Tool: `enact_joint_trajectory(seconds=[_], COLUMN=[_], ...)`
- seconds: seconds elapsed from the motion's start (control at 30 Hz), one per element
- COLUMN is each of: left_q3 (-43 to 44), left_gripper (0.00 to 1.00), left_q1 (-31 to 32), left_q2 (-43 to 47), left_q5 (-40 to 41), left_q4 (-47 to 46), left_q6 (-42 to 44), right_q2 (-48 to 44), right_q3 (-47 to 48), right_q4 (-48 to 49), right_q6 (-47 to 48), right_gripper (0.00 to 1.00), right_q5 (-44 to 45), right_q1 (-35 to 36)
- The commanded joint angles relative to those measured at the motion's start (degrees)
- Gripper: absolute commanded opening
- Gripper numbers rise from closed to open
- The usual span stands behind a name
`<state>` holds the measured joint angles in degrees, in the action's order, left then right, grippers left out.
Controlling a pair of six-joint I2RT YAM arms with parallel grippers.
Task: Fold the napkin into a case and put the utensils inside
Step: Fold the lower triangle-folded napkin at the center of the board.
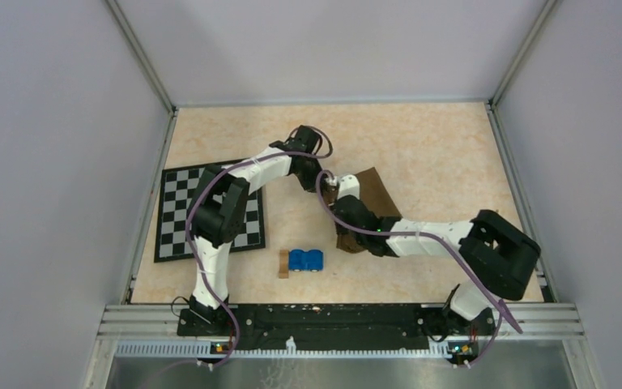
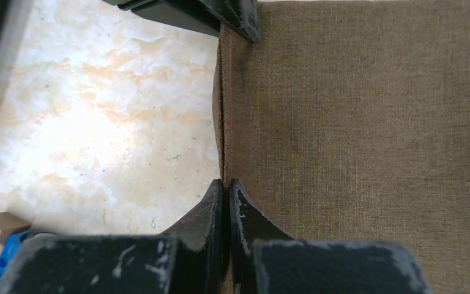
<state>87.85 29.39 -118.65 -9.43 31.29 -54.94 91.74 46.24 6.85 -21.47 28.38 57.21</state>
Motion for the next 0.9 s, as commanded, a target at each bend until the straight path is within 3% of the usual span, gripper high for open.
enact_joint_trajectory(seconds=[0.0, 0.2, 0.37, 0.63, 0.87], left_q3=[0.26, -0.19, -2.37, -6.04, -7.23], left_gripper=[0.19, 0.31, 0.54, 0.73, 0.77], left_q1=[0.29, 0.84, 1.28, 1.46, 1.46], left_q2=[2.08, 2.40, 5.48, 12.04, 14.29], left_q5=[-1.87, -4.28, -8.33, -11.75, -6.46], left_q4=[-5.89, -8.35, -13.07, -17.28, -13.76], left_q6=[3.84, 5.79, 8.16, 12.31, 17.46], right_q2=[-5.65, -6.10, -4.60, -6.55, -7.73], right_q3=[-6.08, -12.76, -15.90, -20.33, -23.38], right_q4=[12.51, 21.95, 26.54, 29.97, 30.84], right_q6=[-6.85, -14.52, -19.26, -22.47, -23.32], right_gripper=[0.00, 0.00, 0.00, 0.00, 0.00], right_q5=[-16.42, -32.26, -38.71, -42.06, -42.00], right_q1=[-6.23, -16.55, -21.85, -27.26, -30.71])
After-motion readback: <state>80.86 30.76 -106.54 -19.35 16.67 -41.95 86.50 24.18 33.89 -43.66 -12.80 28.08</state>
